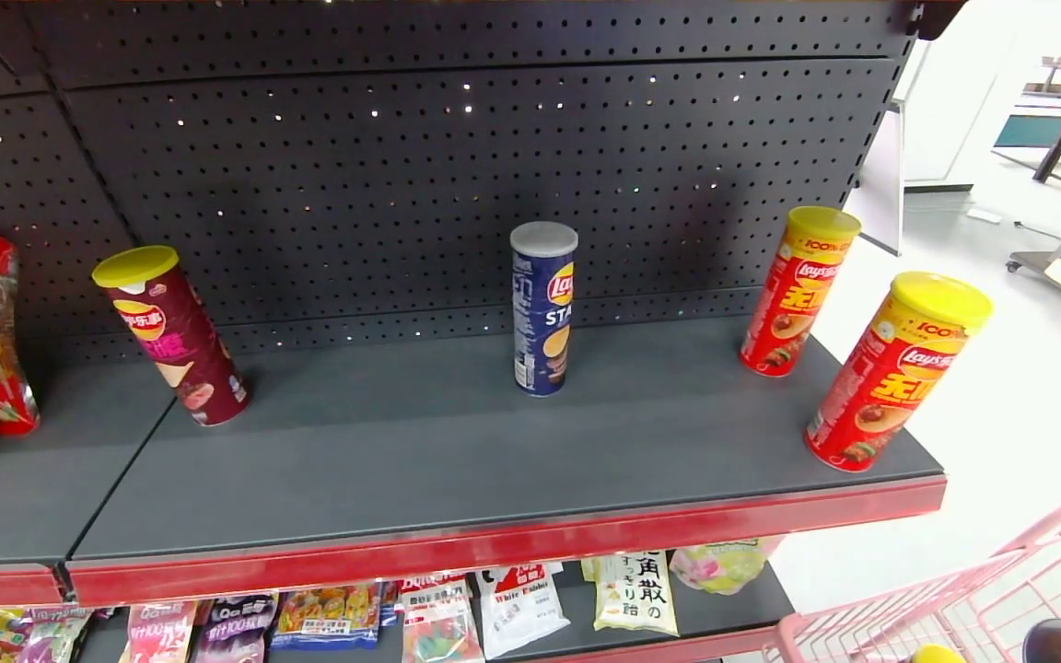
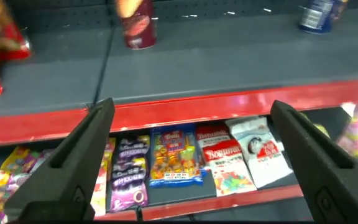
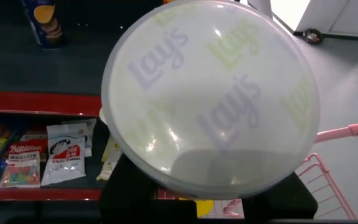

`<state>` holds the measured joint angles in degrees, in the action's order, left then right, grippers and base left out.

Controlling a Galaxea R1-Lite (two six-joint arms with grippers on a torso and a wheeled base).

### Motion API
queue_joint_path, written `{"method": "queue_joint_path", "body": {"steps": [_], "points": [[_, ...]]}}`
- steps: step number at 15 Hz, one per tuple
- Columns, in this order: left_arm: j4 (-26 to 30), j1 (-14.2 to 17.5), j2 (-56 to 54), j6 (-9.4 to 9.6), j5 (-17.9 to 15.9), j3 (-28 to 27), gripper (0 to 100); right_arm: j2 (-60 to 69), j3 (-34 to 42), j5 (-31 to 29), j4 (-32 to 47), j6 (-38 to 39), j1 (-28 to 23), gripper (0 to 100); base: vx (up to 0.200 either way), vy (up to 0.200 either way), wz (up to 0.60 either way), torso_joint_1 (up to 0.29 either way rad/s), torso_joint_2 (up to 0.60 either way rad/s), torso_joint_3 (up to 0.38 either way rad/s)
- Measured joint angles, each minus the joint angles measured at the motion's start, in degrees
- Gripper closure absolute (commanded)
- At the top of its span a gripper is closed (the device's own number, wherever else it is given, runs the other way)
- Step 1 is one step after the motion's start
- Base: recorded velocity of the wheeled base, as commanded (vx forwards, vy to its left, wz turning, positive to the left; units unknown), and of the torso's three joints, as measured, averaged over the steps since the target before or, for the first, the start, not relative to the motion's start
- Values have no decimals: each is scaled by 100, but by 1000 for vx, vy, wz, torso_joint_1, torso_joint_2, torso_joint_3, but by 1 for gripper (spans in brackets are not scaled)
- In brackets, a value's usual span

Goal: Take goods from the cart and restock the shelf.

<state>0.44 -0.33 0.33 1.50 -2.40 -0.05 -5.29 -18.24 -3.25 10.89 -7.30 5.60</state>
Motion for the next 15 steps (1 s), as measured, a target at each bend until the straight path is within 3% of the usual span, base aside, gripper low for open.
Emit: {"method": "queue_joint_path", "body": {"steps": [1,2,5,7,10,13,15], "points": [[11,-9,18,123,-200,-9,0,-2,72,0,9,2,0,100,0,0,0,0,0,0],[22,-24,61,101,-343,-74,0,-5,135,-9,2,-6,0,100,0,0,0,0,0,0],[16,-123,735,-272,-651,-1039,0,-5,251,-284,55,-20,-6,100,0,0,0,0,0,0],[-4,-188,1764,-363,-908,-1844,0,-5,325,-352,49,-17,-6,100,0,0,0,0,0,0],[-244,-352,3497,-104,-1508,-2636,0,-7,405,-339,6,0,-4,100,0,0,0,0,0,0],[-834,-906,5063,158,-2258,-3051,0,-7,449,-293,6,88,10,100,0,0,0,0,0,0],[-1473,-1328,6011,306,-2571,-3226,0,-5,455,-293,11,172,7,100,0,0,0,0,0,0]]}}
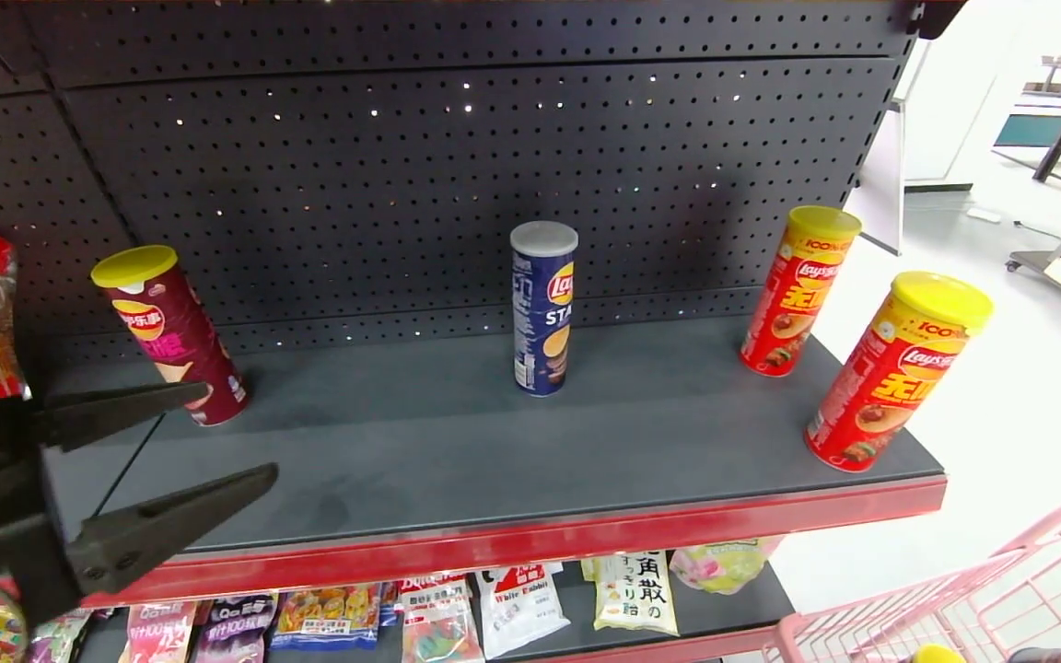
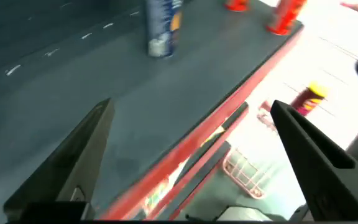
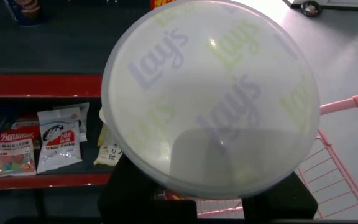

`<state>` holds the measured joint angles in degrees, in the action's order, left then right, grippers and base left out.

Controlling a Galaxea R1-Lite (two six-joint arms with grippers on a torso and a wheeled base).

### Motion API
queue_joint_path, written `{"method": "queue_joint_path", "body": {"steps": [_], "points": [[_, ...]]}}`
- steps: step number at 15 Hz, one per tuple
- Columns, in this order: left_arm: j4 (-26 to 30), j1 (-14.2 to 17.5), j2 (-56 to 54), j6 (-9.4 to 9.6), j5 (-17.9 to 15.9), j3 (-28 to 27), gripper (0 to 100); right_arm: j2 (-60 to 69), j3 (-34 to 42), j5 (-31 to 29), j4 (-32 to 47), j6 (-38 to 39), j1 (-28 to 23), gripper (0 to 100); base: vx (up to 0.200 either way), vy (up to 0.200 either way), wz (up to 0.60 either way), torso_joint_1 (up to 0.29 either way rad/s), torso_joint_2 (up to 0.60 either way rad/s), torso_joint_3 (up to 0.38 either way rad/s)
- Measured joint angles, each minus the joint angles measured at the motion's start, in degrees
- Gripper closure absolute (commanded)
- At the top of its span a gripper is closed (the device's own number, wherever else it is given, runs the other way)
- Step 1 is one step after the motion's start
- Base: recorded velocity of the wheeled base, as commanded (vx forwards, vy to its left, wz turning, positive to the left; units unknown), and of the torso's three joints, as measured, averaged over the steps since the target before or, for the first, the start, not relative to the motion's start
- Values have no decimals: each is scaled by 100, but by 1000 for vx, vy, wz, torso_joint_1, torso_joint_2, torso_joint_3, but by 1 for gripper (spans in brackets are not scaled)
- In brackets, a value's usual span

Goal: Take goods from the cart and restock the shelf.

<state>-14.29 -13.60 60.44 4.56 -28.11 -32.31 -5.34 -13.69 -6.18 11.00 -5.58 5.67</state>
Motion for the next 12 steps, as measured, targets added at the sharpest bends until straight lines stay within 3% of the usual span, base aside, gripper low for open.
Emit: {"method": "queue_joint_path", "body": {"steps": [4,9,12], "points": [[-1493,-557,1816,277,-51,-283,0,0,5,-2,0,61,4,100,0,0,0,0,0,0],[-2308,-905,3674,452,360,-1530,0,0,-2,-30,-2,80,2,100,0,0,0,0,0,0],[-2909,-1042,4463,458,527,-2014,0,0,-2,-39,-2,79,2,100,0,0,0,0,0,0]]}}
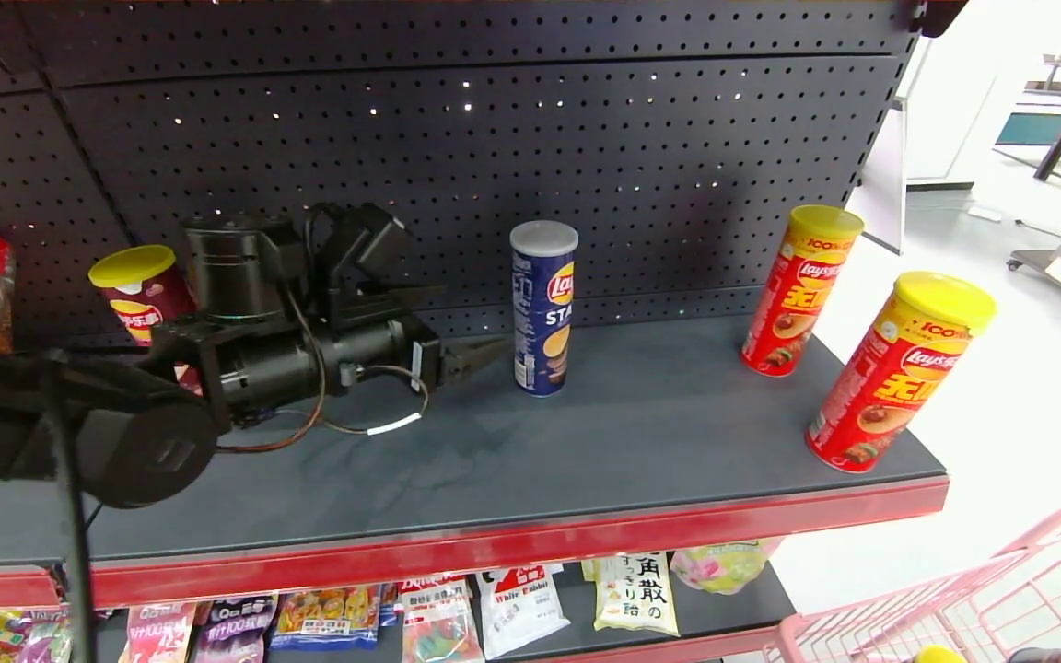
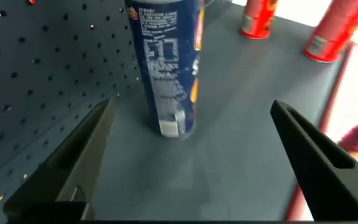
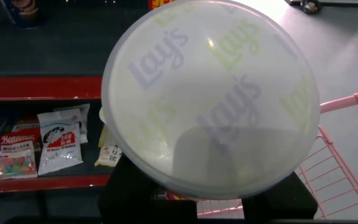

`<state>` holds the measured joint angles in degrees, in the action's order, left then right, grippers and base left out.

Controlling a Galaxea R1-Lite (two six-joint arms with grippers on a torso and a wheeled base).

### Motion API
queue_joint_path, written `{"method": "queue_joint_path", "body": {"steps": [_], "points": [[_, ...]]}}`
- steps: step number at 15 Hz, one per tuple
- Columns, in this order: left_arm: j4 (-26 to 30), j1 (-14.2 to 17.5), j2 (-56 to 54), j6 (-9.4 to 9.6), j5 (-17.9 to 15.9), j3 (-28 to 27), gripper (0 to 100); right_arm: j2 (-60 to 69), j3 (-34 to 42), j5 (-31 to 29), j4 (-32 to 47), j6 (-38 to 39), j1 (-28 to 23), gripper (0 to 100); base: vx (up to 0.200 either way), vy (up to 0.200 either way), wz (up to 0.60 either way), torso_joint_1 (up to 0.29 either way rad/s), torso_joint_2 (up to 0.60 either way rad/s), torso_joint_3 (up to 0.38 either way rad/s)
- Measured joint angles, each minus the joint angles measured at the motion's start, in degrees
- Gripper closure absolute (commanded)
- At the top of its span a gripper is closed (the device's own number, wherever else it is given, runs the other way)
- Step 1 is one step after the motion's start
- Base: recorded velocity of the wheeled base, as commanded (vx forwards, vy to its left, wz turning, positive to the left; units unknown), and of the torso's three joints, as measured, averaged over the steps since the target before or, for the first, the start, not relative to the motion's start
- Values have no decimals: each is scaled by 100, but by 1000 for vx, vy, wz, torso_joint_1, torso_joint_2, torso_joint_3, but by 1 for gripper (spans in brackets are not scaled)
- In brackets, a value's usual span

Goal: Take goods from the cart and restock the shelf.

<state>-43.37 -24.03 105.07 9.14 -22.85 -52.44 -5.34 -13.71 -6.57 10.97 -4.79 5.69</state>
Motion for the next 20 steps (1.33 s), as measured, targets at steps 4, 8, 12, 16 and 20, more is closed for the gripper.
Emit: {"method": "queue_joint_path", "body": {"steps": [4,8,12,16,20], "points": [[-149,-96,739,-9,243,-784,0,0,0,-16,9,0,0,100,0,0,0,0,0,0],[-167,-152,1221,-9,629,-1456,0,-2,0,-21,9,0,0,100,0,0,0,0,0,0],[-157,-243,1441,-212,634,-1840,0,-2,0,-45,11,-2,-2,100,0,0,0,0,0,0],[-162,-308,1596,-274,635,-2118,0,-2,0,-54,11,-2,0,100,0,0,0,0,0,0],[-154,-339,1779,-268,653,-2371,0,-2,-20,-67,2,-2,0,100,0,0,0,0,0,0]]}}
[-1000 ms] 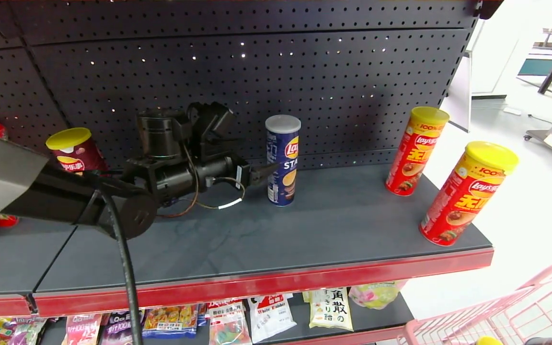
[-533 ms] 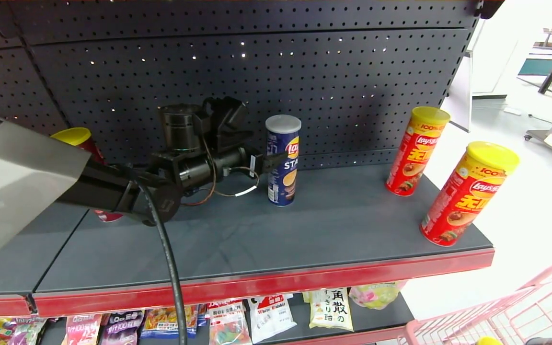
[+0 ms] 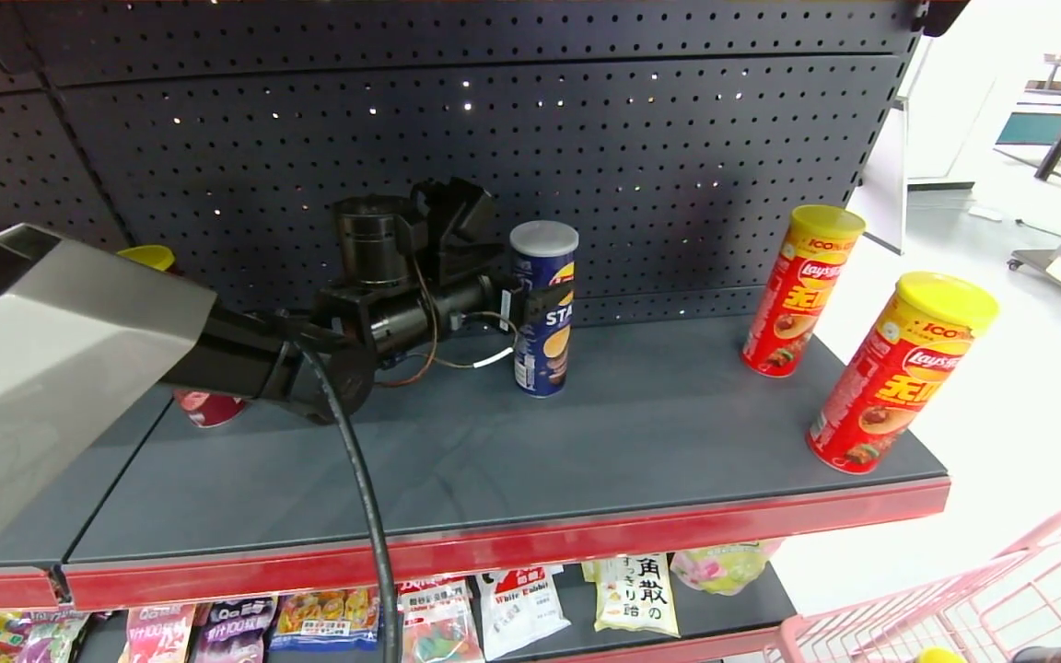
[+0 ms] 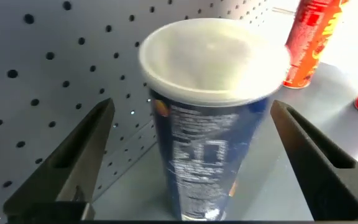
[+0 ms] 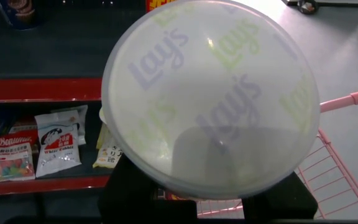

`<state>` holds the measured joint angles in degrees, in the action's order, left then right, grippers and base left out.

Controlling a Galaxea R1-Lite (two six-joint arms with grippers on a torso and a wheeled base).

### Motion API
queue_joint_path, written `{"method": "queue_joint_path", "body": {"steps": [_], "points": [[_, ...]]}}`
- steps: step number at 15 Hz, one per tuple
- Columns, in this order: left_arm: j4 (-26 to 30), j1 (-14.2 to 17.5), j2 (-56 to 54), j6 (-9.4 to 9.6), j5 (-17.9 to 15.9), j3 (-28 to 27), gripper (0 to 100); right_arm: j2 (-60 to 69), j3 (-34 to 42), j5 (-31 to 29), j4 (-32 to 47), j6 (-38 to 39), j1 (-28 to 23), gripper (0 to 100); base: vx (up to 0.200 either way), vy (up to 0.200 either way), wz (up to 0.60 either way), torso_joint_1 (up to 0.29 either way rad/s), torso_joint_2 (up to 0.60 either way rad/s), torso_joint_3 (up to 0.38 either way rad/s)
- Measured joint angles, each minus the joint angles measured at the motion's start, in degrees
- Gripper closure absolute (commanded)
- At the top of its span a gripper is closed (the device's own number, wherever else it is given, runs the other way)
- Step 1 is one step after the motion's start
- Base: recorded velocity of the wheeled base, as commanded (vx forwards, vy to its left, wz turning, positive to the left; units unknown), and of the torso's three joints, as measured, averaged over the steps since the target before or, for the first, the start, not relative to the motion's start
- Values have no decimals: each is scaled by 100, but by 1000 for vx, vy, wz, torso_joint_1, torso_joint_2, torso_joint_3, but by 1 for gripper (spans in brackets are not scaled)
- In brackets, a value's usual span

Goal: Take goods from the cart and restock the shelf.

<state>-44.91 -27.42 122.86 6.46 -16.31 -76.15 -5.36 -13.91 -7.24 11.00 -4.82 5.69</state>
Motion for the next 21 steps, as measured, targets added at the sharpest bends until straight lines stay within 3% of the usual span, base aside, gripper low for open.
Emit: {"method": "queue_joint_path", "body": {"steps": [21], "points": [[63,-185,634,2,338,-979,0,0,-4,2,0,4,0,100,0,0,0,0,0,0]]}}
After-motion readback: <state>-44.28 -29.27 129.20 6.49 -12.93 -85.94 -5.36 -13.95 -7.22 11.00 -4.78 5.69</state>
